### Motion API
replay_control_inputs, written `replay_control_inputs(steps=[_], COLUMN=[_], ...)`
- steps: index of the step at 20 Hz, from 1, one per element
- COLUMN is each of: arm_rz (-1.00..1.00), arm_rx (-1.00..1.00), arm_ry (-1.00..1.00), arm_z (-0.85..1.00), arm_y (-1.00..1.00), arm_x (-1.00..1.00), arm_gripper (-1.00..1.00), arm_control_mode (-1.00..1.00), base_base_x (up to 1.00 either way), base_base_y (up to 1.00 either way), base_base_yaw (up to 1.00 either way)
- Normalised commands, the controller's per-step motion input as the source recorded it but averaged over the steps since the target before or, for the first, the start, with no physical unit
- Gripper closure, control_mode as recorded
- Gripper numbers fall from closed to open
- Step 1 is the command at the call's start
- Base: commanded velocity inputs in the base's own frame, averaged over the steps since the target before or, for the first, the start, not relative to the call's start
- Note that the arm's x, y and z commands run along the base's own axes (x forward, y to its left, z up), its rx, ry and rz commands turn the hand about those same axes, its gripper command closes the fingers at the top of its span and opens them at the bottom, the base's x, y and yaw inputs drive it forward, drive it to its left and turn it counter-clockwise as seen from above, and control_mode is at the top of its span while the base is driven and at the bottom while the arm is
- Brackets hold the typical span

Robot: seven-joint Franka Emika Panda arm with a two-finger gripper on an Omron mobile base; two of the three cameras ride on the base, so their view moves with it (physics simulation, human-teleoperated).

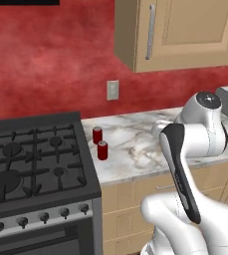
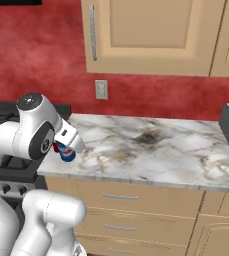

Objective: Four empty soda cans are scattered around the kitchen. Gather all the cans and cluster them next to the stove for recycling.

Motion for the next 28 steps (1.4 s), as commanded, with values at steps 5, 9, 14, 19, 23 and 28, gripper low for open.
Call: replay_control_inputs(steps=[5, 9, 14, 19, 23, 28], arm_rz=[0.0, 0.0, 0.0, 0.0, 0.0, 0.0], arm_rx=[0.0, 0.0, 0.0, 0.0, 0.0, 0.0], arm_ry=[0.0, 0.0, 0.0, 0.0, 0.0, 0.0], arm_z=[0.0, 0.0, 0.0, 0.0, 0.0, 0.0], arm_y=[0.0, 0.0, 0.0, 0.0, 0.0, 0.0], arm_x=[0.0, 0.0, 0.0, 0.0, 0.0, 0.0], arm_gripper=[1.0, 1.0, 1.0, 1.0, 1.0, 1.0], arm_control_mode=[1.0, 1.0, 1.0, 1.0, 1.0, 1.0], base_base_x=[0.31, 0.26, 0.24, 0.21, 0.22, 0.2], base_base_y=[0.28, 0.31, 0.34, 0.34, 0.35, 0.33], base_base_yaw=[0.0, 0.0, 0.0, 0.0, 0.0, 0.0])
